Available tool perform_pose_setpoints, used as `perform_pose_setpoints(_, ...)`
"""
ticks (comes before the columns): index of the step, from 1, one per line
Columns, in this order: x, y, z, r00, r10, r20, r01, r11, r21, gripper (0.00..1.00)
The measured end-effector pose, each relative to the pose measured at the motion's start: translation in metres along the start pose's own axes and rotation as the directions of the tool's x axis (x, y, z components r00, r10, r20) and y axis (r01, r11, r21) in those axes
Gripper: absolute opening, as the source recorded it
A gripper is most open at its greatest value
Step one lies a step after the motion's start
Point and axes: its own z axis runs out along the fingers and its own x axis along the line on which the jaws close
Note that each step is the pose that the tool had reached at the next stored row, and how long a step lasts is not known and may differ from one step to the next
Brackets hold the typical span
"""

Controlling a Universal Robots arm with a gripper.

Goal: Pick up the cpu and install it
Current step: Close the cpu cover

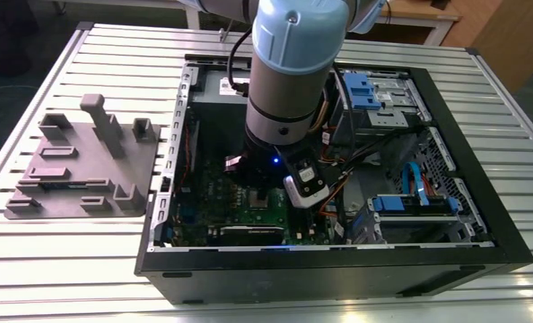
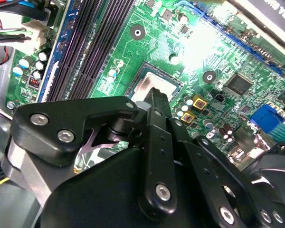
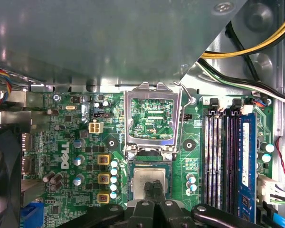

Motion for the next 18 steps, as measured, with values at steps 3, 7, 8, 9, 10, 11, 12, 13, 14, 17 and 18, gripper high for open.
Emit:
perform_pose_setpoints(3,0.0000,0.0000,0.0000,1.0000,0.000,0.0000,0.000,1.0000,0.0000,0.11)
perform_pose_setpoints(7,0.0000,0.0000,0.0000,1.0000,0.000,-0.0001,0.000,1.0000,0.0000,0.11)
perform_pose_setpoints(8,0.0000,0.0000,0.0000,1.0000,0.000,-0.0001,0.000,1.0000,0.0000,0.11)
perform_pose_setpoints(9,0.0000,0.0000,0.0000,1.0000,0.000,-0.0001,0.000,1.0000,0.0000,0.11)
perform_pose_setpoints(10,0.0000,0.0000,0.0000,1.0000,0.000,-0.0001,0.000,1.0000,0.0000,0.11)
perform_pose_setpoints(11,0.0000,0.0000,-0.0001,1.0000,0.000,-0.0001,0.000,1.0000,0.0000,0.11)
perform_pose_setpoints(12,0.0000,0.0000,-0.0012,1.0000,0.000,-0.0002,0.000,1.0000,0.0002,0.11)
perform_pose_setpoints(13,0.0001,0.0001,-0.0036,1.0000,0.000,-0.0001,0.000,1.0000,0.0001,0.11)
perform_pose_setpoints(14,0.0002,0.0002,-0.0075,1.0000,0.000,-0.0002,0.000,1.0000,0.0002,0.11)
perform_pose_setpoints(17,0.0006,0.0008,-0.0196,1.0000,0.000,0.0000,0.000,1.0000,0.0000,0.11)
perform_pose_setpoints(18,0.0008,0.0010,-0.0241,1.0000,0.000,0.0003,0.000,1.0000,0.0000,0.11)
